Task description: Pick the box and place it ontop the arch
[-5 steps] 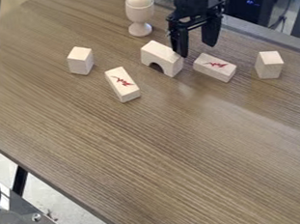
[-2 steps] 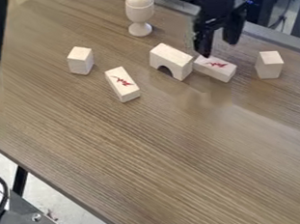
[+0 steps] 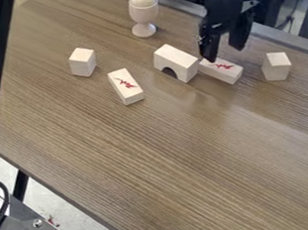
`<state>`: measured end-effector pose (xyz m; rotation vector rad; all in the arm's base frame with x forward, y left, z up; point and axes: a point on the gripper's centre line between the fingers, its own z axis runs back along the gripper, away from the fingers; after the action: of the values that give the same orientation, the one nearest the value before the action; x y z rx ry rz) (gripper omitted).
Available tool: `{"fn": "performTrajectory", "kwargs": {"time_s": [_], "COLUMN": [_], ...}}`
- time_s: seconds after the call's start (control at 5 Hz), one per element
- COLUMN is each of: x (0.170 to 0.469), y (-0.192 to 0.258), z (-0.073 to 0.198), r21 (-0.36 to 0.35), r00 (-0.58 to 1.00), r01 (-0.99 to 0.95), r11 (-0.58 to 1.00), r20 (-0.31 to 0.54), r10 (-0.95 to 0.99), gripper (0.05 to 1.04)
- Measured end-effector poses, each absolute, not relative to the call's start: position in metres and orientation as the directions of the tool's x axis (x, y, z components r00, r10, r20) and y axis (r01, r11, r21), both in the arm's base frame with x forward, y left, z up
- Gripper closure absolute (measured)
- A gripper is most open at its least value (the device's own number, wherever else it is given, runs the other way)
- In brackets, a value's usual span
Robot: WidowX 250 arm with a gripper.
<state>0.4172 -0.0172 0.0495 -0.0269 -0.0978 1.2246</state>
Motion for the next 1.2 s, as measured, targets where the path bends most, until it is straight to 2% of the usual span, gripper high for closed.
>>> {"fn": "performTrajectory", "kwargs": {"time_s": [0.2,0.4,0.6,0.8,1.0,1.2], "x": [0.409,0.407,0.404,0.404,0.404,0.402], "y": [-0.015,-0.011,-0.015,-0.015,-0.014,-0.014], "z": [0.034,0.041,0.032,0.03,0.03,0.03], "r21": [-0.089,-0.169,-0.2,-0.206,-0.209,-0.192], "r00": [0.245,0.14,0.091,0.084,0.069,0.066], "r01": [-0.964,-0.973,-0.973,-0.972,-0.973,-0.977], "r11": [0.25,0.158,0.117,0.112,0.097,0.092], "r20": [0.065,0.114,0.134,0.137,0.14,0.138], "r10": [0.967,0.984,0.987,0.987,0.988,0.988], "gripper": [0.085,0.085,0.133,0.396,0.537,0.538]}}
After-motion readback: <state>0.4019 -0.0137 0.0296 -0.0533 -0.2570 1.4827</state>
